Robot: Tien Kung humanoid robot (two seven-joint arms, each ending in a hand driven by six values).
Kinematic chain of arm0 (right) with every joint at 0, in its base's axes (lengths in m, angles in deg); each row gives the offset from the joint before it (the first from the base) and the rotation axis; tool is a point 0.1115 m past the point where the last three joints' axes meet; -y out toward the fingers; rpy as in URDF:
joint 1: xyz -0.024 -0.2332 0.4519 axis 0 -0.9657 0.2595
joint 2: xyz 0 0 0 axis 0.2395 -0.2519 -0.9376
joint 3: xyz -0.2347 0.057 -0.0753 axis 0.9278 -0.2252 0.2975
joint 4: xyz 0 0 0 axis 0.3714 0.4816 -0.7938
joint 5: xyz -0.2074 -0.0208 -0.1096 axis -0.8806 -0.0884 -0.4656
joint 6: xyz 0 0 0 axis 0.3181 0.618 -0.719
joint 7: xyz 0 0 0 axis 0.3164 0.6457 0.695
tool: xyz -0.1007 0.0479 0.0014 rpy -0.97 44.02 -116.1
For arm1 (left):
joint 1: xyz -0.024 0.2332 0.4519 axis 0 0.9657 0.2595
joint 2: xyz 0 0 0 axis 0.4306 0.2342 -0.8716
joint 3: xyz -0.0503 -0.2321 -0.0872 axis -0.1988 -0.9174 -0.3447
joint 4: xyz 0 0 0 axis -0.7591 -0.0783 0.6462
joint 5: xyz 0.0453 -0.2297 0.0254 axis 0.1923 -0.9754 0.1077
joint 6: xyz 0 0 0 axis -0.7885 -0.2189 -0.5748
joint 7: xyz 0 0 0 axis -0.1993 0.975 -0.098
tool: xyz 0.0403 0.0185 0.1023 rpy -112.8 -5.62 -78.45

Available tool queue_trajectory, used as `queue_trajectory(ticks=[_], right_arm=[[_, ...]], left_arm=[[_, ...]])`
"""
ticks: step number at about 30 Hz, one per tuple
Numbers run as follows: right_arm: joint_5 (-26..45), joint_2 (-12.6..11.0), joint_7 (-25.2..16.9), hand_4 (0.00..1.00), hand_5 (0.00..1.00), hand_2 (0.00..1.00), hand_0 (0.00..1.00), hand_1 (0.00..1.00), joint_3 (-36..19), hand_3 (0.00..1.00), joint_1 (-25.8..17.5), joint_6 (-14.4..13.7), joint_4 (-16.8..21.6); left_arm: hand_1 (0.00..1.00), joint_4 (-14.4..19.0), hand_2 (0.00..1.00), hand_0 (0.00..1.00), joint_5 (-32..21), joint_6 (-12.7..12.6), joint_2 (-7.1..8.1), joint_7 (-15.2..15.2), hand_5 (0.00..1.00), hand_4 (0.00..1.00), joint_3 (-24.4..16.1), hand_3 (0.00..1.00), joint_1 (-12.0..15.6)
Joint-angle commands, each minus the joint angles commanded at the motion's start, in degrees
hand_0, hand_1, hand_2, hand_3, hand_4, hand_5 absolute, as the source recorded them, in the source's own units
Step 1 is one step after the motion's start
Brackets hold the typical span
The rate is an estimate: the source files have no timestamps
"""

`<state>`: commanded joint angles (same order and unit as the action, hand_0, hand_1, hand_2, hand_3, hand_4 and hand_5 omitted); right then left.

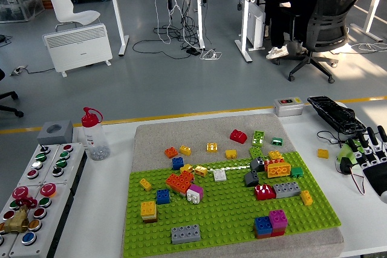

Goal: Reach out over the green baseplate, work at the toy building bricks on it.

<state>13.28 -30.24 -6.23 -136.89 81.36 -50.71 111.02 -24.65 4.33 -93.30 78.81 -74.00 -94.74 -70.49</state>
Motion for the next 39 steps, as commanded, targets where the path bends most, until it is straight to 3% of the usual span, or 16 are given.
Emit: queue_trajectory(ticks=[21,22,39], right_arm=[[0.53,0.24,0.01,0.546,0.578,0.750,0.769,0.730,2.19,0.725,0.07,-0.81,-0.43],[0.59,0.30,-0.05,0.530,0.543,0.702,0.716,0.685,2.15,0.665,0.02,-0.94,-0.46],[1.45,0.92,0.07,0.519,0.532,0.656,0.689,0.639,2.64,0.645,-0.37,-1.19,-0.82]], left_arm=[[0.699,0.00,0.694,0.690,0.01,0.00,-0.61,-0.05,0.998,0.360,0.07,0.623,0.65],[0.700,0.00,0.695,0.690,-0.04,0.00,-0.60,-0.08,0.998,0.360,0.17,0.624,0.70],[0.700,0.00,0.694,0.691,-1.28,-0.11,-0.30,-0.41,0.998,0.361,1.58,0.625,0.97]])
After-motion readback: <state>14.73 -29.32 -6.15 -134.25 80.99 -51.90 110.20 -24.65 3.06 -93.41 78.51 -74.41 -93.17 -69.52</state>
